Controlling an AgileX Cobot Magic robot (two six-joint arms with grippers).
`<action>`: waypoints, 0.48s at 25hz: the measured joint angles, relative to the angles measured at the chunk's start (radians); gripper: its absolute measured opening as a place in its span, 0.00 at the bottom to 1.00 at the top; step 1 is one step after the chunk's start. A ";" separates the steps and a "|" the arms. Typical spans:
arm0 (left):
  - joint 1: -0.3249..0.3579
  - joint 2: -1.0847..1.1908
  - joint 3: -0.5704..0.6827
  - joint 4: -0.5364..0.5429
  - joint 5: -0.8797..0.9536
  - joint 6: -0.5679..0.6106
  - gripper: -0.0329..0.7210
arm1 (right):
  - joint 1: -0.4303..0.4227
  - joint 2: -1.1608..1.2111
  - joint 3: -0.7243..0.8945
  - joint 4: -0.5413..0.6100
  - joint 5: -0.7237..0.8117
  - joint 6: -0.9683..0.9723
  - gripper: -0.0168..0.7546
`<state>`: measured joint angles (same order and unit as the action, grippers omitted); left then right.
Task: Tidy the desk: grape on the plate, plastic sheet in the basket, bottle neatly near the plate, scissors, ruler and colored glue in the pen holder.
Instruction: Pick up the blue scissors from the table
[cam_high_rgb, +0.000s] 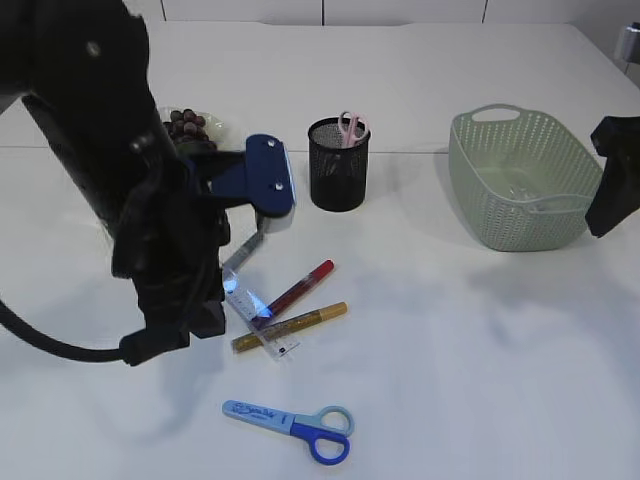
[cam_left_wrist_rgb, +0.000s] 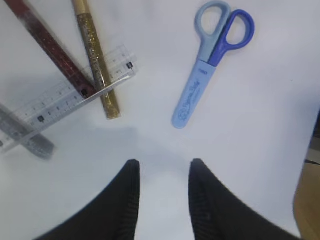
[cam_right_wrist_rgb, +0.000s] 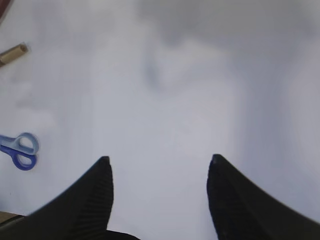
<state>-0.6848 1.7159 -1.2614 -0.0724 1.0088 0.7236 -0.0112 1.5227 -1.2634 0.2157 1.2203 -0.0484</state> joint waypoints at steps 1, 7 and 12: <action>0.000 0.015 0.015 0.004 -0.025 0.011 0.38 | 0.000 0.000 0.000 0.000 0.000 -0.009 0.63; -0.013 0.056 0.148 0.012 -0.232 0.079 0.45 | 0.000 0.000 0.000 0.001 0.000 -0.021 0.63; -0.045 0.058 0.280 0.028 -0.422 0.119 0.46 | 0.000 0.000 0.000 0.002 0.000 -0.024 0.63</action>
<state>-0.7294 1.7743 -0.9810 -0.0445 0.5873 0.8421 -0.0112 1.5227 -1.2634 0.2181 1.2203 -0.0721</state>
